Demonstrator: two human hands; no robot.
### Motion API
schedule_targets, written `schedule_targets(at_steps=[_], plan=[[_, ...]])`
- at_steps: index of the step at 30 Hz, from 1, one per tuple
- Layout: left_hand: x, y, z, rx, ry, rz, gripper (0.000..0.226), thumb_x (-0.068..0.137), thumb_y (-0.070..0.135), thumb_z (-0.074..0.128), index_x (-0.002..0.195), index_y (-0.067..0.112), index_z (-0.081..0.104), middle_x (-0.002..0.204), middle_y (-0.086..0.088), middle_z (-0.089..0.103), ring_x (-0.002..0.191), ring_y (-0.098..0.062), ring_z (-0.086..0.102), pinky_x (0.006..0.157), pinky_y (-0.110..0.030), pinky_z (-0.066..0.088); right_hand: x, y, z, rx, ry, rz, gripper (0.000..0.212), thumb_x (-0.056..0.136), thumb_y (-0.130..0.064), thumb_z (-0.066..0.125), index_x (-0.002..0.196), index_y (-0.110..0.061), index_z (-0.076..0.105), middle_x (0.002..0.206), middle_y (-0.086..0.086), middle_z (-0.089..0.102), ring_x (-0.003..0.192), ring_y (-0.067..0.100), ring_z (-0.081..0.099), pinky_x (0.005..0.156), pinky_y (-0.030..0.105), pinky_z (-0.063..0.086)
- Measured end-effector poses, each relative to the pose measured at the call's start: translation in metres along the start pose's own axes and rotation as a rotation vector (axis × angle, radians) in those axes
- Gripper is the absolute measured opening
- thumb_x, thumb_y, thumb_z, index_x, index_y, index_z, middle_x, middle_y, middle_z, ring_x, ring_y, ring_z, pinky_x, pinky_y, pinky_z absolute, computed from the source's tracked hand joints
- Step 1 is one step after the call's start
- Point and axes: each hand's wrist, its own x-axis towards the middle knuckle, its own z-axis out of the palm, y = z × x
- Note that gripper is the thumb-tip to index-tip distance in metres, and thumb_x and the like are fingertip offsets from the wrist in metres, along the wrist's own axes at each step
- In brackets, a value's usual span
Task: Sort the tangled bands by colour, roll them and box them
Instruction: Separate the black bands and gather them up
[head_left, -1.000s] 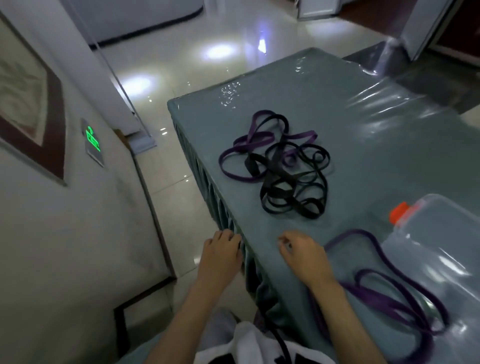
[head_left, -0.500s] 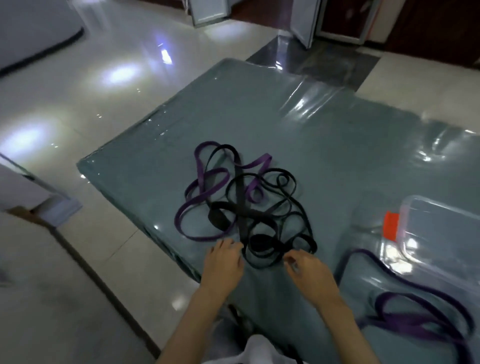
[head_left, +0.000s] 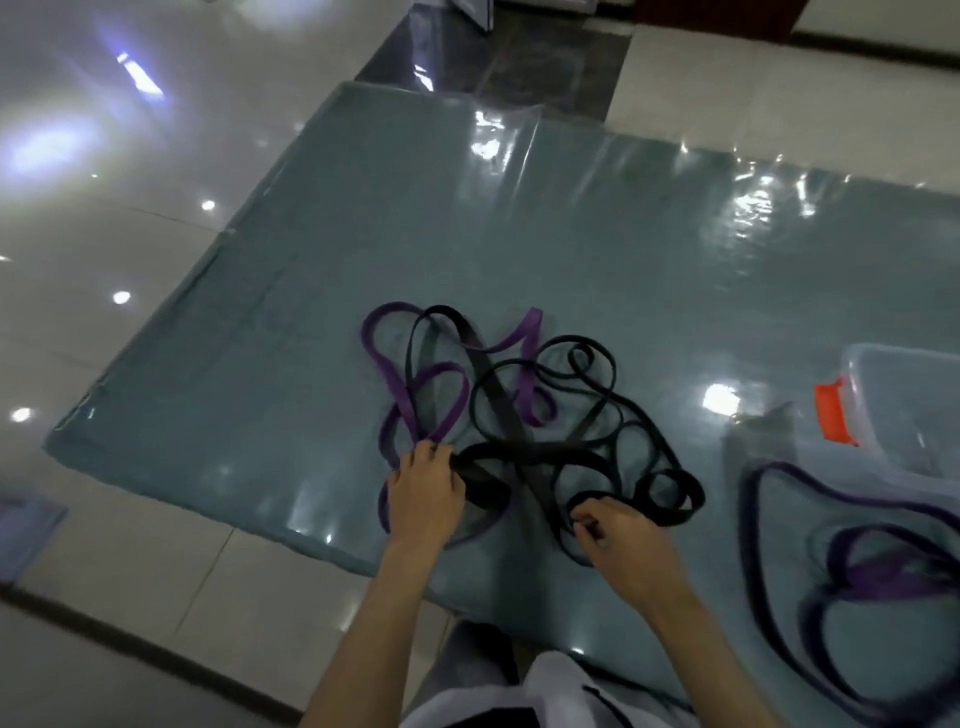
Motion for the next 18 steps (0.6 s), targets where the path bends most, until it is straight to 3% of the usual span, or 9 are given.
schedule_targets(at_steps=[4,8,14,18], plan=[[0.021,-0.034,0.001,-0.065,-0.095,-0.171,0.05,0.104,0.029,0.054,0.151,0.017,0.041,0.15,-0.01,0.043,0.129,-0.036,0.052,0.104,-0.048,0.047,0.001,-0.01,-0.001,0.011,0.02,0.031,0.012,0.1,-0.026,0.069,0.11,-0.02,0.074,0.106,-0.006,0.071,0.093,0.016,0.07,0.074,0.036,0.058],[0.037,-0.059,0.005,-0.035,-0.176,-0.159,0.036,0.102,0.022,0.056,0.137,0.015,0.056,0.134,-0.01,0.057,0.117,-0.034,0.06,0.094,-0.043,0.053,-0.001,-0.017,0.007,0.126,0.036,0.067,0.013,0.099,-0.025,0.071,0.11,-0.021,0.076,0.105,-0.008,0.073,0.092,0.01,0.071,0.079,0.036,0.06],[0.025,-0.073,-0.012,-0.159,-0.048,-0.067,0.017,0.1,0.019,0.065,0.111,0.006,0.067,0.105,-0.012,0.069,0.098,-0.031,0.067,0.084,-0.044,0.057,0.017,-0.044,0.015,0.157,-0.013,-0.072,0.017,0.103,-0.032,0.063,0.115,-0.024,0.072,0.108,-0.01,0.071,0.094,0.008,0.067,0.08,0.03,0.057],[0.013,-0.08,-0.04,-0.263,0.105,-0.095,0.012,0.095,0.017,0.071,0.095,0.008,0.064,0.092,-0.005,0.063,0.082,-0.024,0.062,0.068,-0.034,0.045,0.033,-0.05,0.02,0.247,0.014,-0.085,0.018,0.1,-0.026,0.068,0.117,-0.021,0.073,0.109,-0.004,0.072,0.097,0.011,0.068,0.085,0.031,0.057]])
